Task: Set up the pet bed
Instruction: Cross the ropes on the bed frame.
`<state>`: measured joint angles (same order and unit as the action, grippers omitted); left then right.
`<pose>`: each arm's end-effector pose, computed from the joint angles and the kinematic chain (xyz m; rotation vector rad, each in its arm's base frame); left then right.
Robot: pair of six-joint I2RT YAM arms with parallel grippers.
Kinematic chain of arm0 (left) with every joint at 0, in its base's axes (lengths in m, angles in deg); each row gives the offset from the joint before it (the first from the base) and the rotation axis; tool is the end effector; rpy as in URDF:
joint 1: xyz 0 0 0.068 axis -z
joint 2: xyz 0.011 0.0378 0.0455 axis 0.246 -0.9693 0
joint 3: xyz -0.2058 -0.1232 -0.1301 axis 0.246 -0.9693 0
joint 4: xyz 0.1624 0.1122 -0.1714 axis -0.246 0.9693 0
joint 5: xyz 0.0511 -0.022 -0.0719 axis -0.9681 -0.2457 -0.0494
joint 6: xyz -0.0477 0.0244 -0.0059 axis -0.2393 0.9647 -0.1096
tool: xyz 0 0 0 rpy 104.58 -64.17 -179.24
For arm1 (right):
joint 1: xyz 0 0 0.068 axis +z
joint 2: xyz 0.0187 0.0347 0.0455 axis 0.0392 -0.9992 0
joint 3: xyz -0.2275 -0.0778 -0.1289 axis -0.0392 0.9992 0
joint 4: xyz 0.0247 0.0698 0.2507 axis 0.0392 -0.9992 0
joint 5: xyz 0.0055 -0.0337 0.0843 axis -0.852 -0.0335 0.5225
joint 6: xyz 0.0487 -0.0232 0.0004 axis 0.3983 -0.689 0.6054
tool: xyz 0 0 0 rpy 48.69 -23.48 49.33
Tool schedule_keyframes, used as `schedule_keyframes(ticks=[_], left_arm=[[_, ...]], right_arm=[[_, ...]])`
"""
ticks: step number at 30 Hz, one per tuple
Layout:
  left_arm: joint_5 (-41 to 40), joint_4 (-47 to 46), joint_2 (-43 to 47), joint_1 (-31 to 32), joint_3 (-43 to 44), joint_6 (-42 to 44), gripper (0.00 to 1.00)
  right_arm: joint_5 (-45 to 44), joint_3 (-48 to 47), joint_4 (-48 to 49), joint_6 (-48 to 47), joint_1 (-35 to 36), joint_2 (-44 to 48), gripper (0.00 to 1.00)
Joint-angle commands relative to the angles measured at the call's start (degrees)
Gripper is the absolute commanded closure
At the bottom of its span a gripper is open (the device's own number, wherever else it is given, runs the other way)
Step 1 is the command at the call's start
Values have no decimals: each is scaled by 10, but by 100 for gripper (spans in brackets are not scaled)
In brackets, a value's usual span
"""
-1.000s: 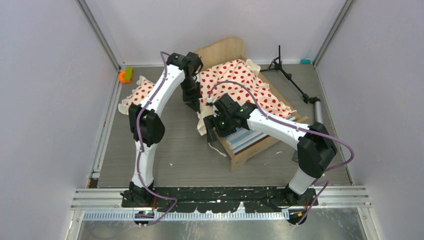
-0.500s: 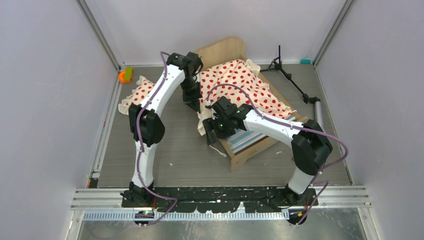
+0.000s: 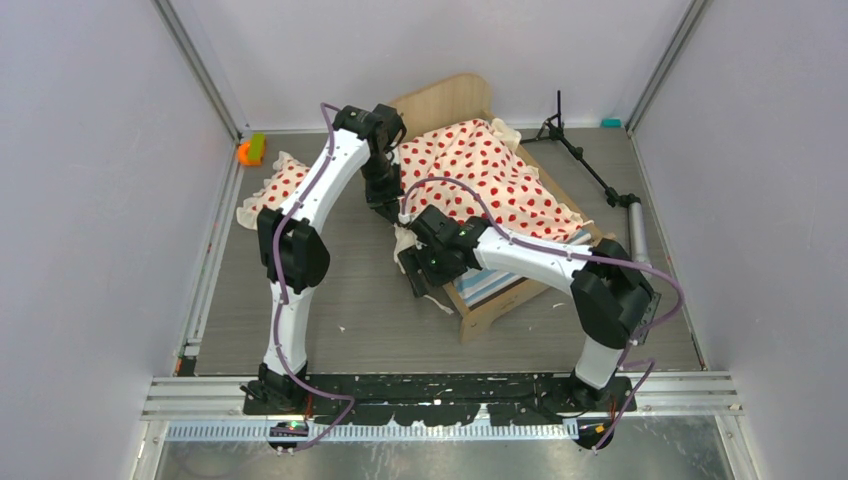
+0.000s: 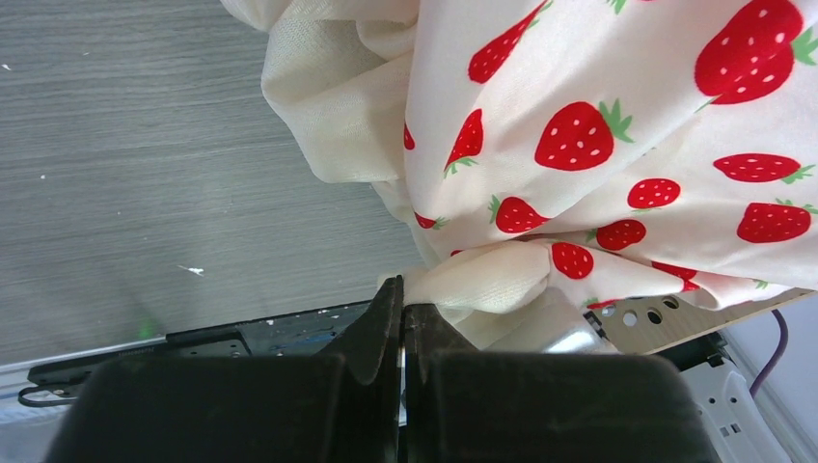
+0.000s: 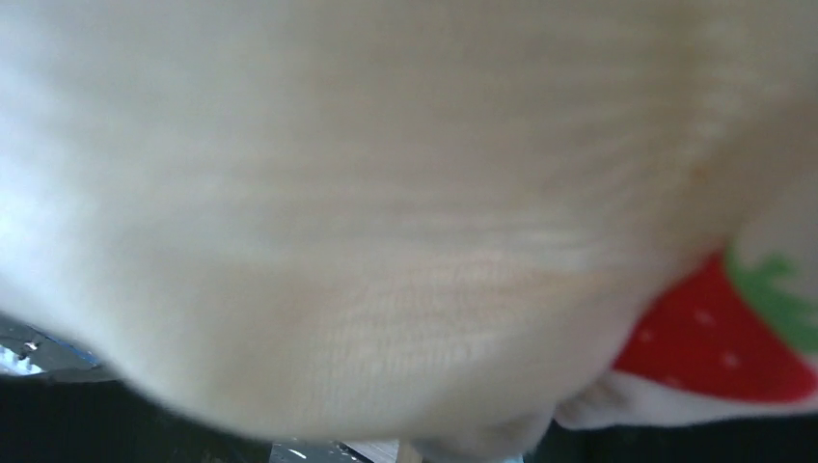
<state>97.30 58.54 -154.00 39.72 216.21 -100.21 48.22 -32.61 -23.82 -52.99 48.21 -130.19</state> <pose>0.3753 -0.1880 0.3070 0.1678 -3.0942 0.4086 0.2308 0.2829 0.2148 -0.7859 2.6357 0.4420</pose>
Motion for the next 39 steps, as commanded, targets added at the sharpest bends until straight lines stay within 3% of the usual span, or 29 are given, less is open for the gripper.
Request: schedule_keyframes(ticks=[1, 16, 23, 25, 28, 31, 32, 33, 36, 39], left_arm=[[9, -2, 19, -1, 12, 8, 100], [6, -5, 19, -1, 56, 3, 100], [71, -24, 46, -1, 69, 13, 99], [105, -23, 62, 0, 71, 20, 87], [112, -16, 102, 7, 63, 22, 54], [80, -33, 168, 9, 34, 7, 38], [66, -46, 188, 9, 22, 2, 19], [49, -63, 210, 8, 4, -3, 13], [-17, -131, 247, 7, -38, -28, 8], [-62, -184, 224, 5, -60, -47, 7]], right_arm=[[-78, -15, -27, -26, -5, 46, 22], [-10, -90, -9, -27, -44, 99, 22], [-43, -86, 9, 60, -102, 169, 25], [-79, -91, -10, 67, -117, 179, 25], [-99, -109, -33, 93, -150, 181, 25], [-141, -137, -49, 122, -188, 171, 25], [-159, -151, -55, 128, -199, 165, 25], [-177, -163, -56, 127, -209, 160, 25], [-237, -189, -50, 118, -239, 140, 25], [-254, -215, -57, 123, -304, 110, 25]])
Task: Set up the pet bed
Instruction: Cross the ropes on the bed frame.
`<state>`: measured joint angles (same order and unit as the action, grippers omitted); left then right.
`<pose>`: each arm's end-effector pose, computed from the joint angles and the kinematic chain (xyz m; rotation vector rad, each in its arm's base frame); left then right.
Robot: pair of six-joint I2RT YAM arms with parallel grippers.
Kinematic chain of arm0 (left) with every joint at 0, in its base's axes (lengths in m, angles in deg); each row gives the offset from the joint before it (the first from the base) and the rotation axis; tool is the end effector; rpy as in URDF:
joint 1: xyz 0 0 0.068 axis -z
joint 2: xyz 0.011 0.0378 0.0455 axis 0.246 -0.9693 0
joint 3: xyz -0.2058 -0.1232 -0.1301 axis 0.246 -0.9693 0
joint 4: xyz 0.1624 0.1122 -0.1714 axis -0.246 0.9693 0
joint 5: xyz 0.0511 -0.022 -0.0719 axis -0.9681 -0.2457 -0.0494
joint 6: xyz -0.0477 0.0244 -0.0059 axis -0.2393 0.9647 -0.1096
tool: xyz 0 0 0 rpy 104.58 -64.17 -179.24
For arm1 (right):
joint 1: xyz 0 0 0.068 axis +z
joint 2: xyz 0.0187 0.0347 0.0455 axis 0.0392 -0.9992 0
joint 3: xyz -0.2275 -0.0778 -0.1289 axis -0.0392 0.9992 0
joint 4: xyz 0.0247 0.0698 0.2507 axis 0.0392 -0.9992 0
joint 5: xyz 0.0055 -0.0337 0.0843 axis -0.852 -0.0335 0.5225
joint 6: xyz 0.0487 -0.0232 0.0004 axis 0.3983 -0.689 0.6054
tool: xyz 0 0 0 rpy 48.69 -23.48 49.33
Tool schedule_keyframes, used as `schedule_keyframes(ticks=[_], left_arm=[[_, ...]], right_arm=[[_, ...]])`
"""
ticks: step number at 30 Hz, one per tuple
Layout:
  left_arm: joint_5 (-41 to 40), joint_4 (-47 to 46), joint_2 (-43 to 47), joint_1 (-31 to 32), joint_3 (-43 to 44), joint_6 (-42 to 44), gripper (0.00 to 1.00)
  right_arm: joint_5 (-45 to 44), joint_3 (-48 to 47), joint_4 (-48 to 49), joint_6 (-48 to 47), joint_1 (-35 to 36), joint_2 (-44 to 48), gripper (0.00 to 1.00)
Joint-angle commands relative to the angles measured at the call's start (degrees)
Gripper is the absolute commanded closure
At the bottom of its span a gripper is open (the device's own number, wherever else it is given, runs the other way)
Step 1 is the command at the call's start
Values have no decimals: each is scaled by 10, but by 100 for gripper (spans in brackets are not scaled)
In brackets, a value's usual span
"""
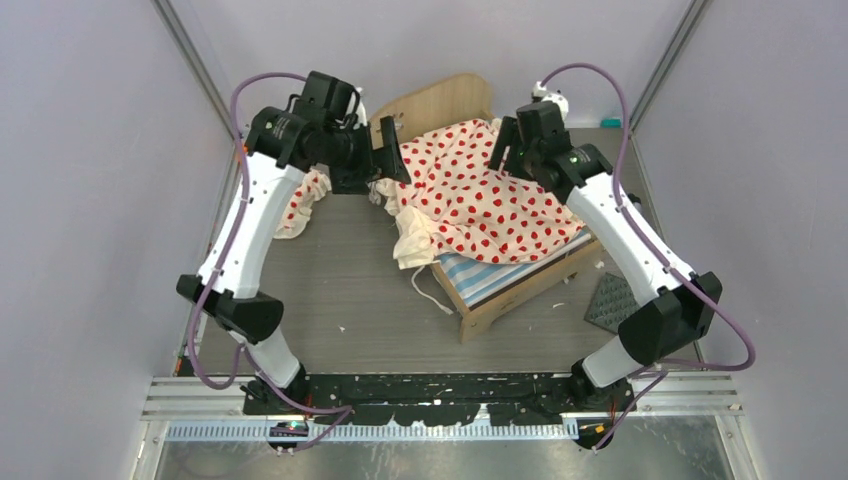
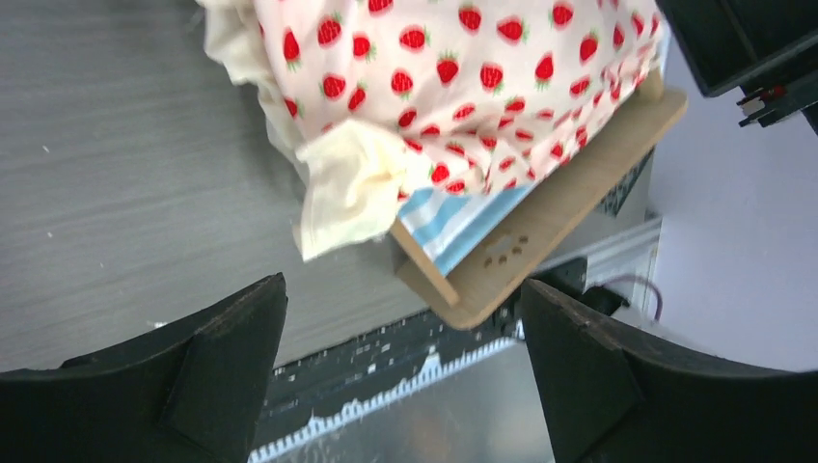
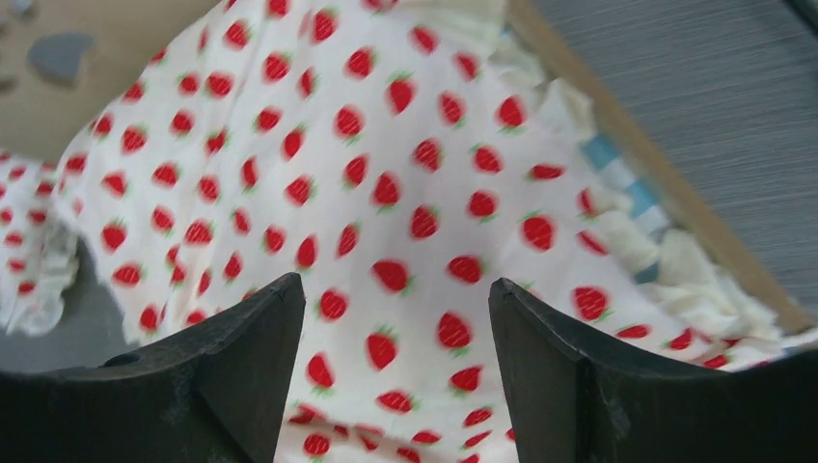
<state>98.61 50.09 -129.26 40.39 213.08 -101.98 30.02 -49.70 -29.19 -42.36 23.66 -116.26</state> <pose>0.2828 -0.1490 0.4522 -0.0718 2.6236 -0.7323 0.3041 0.1376 0.3860 0.1952 2.1985 0.2481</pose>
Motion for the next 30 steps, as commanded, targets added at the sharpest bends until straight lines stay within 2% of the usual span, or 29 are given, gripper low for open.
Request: schedule_keyframes(ticks=[1, 4, 6, 8, 11, 17, 21, 26, 30], left_arm=[[-83, -105, -42, -2, -22, -30, 7], [-90, -106, -101, -1, 6, 5, 6], [-109, -119, -114, -1, -5, 36, 6], [-135, -143, -104, -1, -40, 58, 5], [-167, -144, -89, -6, -88, 46, 4], [-169, -167, -38, -6, -180, 50, 3], [-171, -252, 11, -6, -288, 48, 2], [-177, -341, 76, 2, -428, 41, 1], [-212, -424, 166, 47, -535, 14, 0]], right_arm=[[-81, -52, -8, 25, -84, -39, 25], [-112, -70, -10, 32, -153, -59, 24], [-107, -52, 25, 10, -169, -59, 24], [-109, -35, 51, -8, -172, -61, 23], [-101, -24, 64, 20, -182, -74, 22], [-69, -14, 161, 65, -195, -123, 22], [-53, -6, 238, 74, -197, -168, 22], [-37, 62, 374, 89, -196, -185, 22], [-36, 99, 427, 114, -192, -178, 22]])
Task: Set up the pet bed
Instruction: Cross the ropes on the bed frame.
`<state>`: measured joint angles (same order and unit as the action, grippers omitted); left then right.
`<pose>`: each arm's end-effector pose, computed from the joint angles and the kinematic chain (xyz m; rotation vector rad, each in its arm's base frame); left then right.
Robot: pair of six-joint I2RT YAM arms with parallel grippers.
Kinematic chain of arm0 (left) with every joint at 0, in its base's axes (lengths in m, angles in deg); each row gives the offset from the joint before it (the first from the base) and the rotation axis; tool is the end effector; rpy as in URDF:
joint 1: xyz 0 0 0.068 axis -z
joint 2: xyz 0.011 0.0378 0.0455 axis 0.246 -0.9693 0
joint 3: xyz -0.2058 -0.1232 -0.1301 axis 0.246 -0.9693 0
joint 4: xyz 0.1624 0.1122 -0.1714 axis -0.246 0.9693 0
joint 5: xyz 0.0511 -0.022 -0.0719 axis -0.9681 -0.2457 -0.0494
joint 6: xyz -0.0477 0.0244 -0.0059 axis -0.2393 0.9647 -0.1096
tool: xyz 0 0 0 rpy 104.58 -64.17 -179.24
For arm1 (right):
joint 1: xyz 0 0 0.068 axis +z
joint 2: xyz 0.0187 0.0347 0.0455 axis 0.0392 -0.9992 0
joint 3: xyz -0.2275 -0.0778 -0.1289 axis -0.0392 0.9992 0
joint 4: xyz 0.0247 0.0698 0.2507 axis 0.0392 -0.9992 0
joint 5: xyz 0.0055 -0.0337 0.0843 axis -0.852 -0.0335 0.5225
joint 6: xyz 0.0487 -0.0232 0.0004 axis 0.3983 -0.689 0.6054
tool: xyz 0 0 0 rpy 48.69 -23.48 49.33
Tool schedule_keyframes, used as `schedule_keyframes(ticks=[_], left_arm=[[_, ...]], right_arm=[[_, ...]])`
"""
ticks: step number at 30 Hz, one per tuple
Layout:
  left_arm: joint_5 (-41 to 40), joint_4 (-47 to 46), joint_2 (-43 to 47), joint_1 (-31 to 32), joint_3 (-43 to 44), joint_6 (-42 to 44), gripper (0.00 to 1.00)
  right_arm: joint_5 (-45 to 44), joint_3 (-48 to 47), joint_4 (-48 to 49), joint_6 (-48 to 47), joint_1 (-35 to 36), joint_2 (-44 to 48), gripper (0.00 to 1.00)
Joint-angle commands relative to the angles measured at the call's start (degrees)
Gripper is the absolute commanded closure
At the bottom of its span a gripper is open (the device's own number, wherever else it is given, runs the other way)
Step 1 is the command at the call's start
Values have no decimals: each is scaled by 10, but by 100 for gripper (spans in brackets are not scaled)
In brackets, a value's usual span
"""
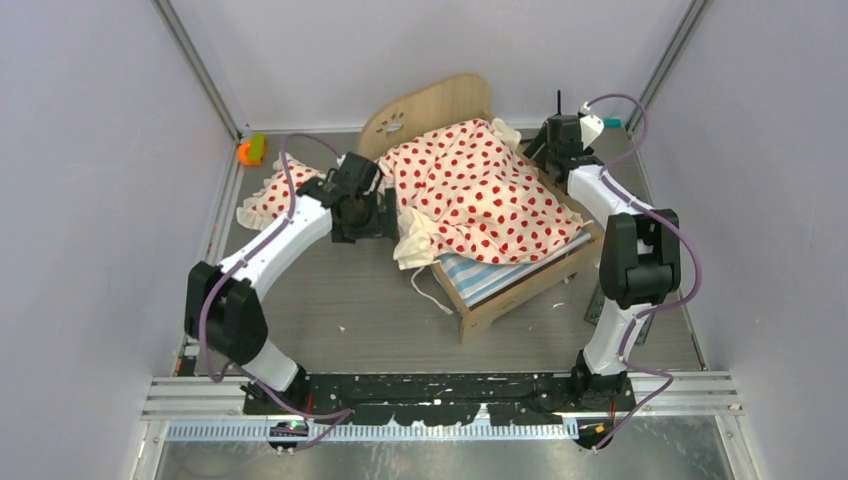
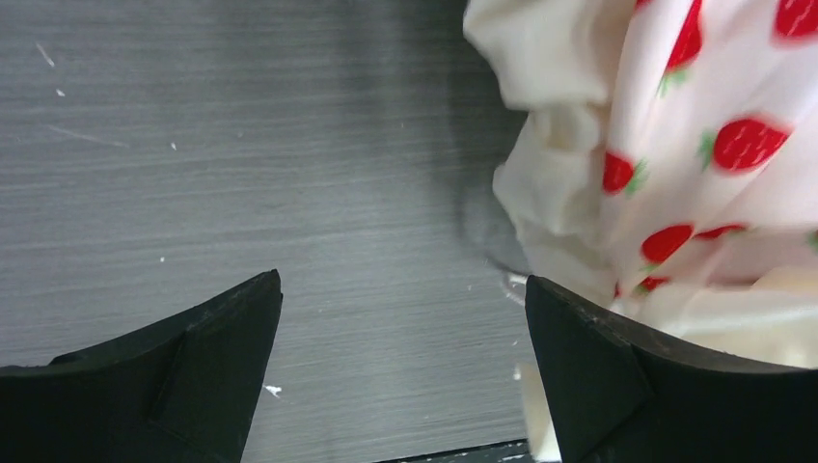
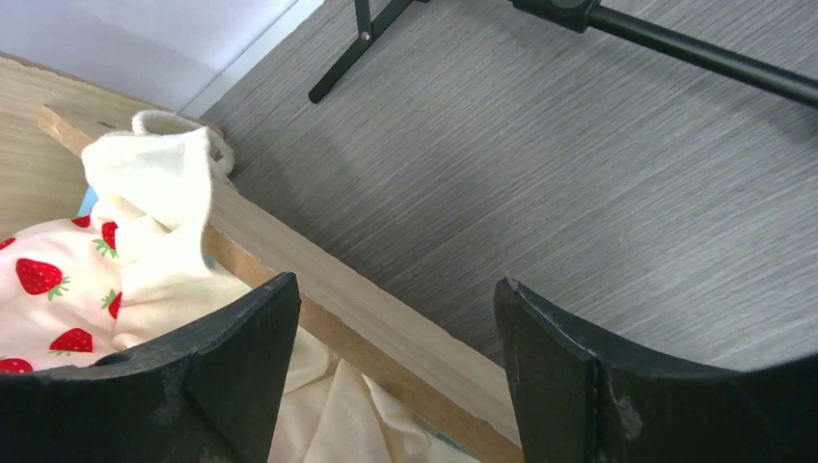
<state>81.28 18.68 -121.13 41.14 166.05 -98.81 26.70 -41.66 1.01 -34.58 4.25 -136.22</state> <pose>0.2974 -0.1491 0.2910 -0.1113 2.6611 -0.2855 0.4317 0.0380 0.2567 0.7255 2.0236 0.0915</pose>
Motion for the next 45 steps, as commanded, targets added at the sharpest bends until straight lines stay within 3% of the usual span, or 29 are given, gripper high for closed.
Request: schedule_keyframes(ticks=[1, 5, 11, 16, 21, 27, 30, 33, 40, 43, 45], left_arm=[[-61, -132, 105, 63, -82, -25, 0], [-177, -153, 132, 201, -96, -71, 0], [-297, -101, 70, 372, -47, -195, 0], [-445, 1, -10, 531, 91, -287, 0], [-558, 147, -108, 639, 274, -327, 0], [-636, 279, -222, 689, 490, -297, 0], [-682, 325, -240, 697, 556, -285, 0], [-675, 311, -218, 710, 538, -278, 0], [-756, 254, -140, 822, 427, -264, 0], [-768, 271, -130, 827, 423, -255, 0], [-786, 225, -130, 827, 425, -194, 0]], right_arm=[[-8, 29, 131, 46, 3, 29, 22], [-56, 19, 58, 84, 17, 63, 22], [-113, -27, -31, 82, 58, 104, 22], [-217, -5, -51, 53, 115, 159, 22], [-267, 4, -108, 61, 160, 187, 22], [-365, 29, -164, 71, 232, 195, 22], [-386, 33, -206, 101, 255, 192, 22], [-389, 32, -241, 117, 263, 178, 22], [-389, 24, -306, 167, 265, 117, 21], [-387, 23, -326, 186, 271, 94, 21], [-389, 16, -346, 203, 280, 79, 21]])
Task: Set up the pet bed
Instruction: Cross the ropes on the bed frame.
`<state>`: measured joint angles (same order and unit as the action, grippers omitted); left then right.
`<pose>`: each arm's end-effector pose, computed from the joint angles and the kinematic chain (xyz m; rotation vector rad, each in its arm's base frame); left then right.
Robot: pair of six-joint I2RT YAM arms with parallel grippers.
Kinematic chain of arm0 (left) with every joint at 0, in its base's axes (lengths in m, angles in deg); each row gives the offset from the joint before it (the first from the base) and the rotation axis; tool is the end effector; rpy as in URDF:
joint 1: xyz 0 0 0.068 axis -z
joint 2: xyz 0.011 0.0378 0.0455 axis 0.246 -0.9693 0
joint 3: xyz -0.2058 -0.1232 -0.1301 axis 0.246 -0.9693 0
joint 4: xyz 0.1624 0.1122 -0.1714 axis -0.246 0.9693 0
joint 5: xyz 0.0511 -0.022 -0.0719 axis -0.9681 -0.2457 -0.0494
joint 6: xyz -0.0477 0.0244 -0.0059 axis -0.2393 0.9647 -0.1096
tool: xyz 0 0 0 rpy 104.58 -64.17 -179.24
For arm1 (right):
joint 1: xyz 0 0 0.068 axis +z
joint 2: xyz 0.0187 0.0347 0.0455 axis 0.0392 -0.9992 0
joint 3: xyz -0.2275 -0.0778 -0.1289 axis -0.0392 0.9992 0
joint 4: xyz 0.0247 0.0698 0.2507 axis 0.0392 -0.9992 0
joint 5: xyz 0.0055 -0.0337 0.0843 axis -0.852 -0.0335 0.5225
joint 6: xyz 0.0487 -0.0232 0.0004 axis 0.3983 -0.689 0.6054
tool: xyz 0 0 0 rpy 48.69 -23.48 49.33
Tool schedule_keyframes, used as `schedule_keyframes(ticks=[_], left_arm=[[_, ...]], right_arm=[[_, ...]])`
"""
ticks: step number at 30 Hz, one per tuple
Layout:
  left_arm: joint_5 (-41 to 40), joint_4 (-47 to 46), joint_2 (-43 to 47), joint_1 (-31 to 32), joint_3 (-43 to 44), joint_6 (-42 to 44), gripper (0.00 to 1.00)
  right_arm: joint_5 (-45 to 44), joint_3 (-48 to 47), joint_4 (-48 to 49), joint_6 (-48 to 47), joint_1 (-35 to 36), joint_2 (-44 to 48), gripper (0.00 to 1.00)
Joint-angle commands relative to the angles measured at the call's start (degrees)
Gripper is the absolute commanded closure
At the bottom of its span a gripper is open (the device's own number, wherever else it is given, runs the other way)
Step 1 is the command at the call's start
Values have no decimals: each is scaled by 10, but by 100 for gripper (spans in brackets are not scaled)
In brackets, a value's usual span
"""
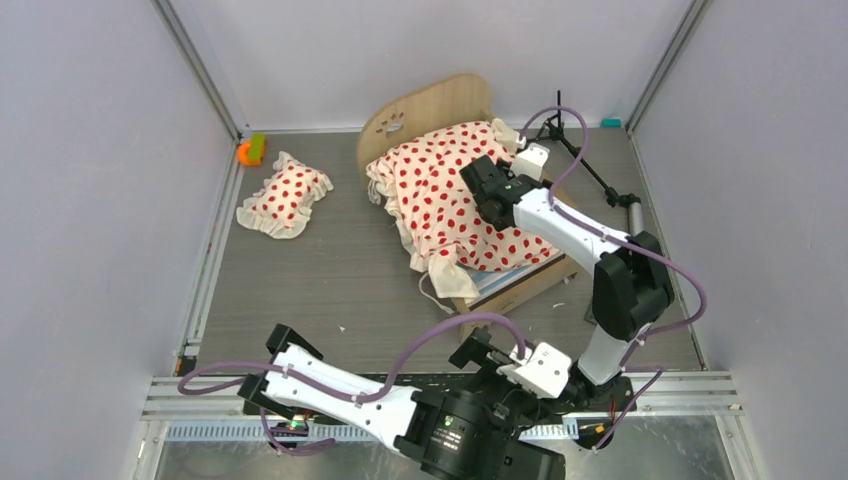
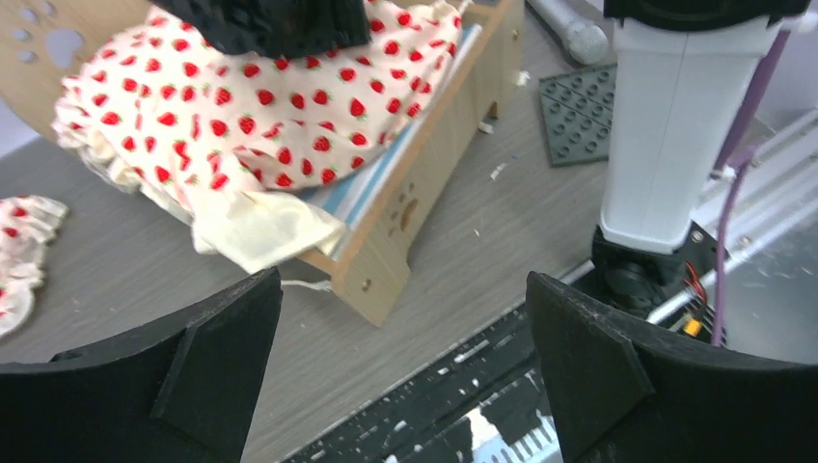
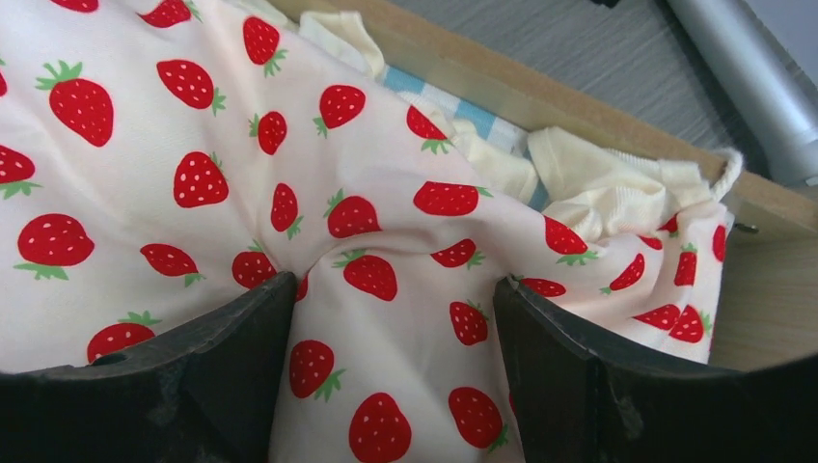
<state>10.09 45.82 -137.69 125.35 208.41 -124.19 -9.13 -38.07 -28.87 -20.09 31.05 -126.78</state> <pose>-0.0993 -0.3522 0.4081 0.5320 1.7544 -0.2962 0.3124 0.1707 0.2719 0.6164 2.0357 -0.4030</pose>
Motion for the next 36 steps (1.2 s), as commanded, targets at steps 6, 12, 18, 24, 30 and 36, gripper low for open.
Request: schedule_keyframes(ticks=[6, 12, 18, 24, 30, 36], left_arm=[[-166, -377, 30, -18, -50, 459, 0], [-200, -1449, 50, -21, -265, 1235, 0], [-238, -1582, -56, 18, -106, 1502, 0], [-238, -1561, -105, 12, -19, 1536, 0], [-238, -1583, -110, -35, -5, 1595, 0], [-231, -1583, 45, -60, -182, 1525, 0]], right_arm=[[-55, -76, -137, 92, 39, -63, 20], [-29, -91, -132, 80, 42, -34, 19], [-14, -122, -135, 70, 41, -23, 19], [-20, -120, -150, 84, 40, -13, 19], [0, -119, -171, 113, 41, -16, 19], [12, -161, -146, 34, 36, 59, 19]])
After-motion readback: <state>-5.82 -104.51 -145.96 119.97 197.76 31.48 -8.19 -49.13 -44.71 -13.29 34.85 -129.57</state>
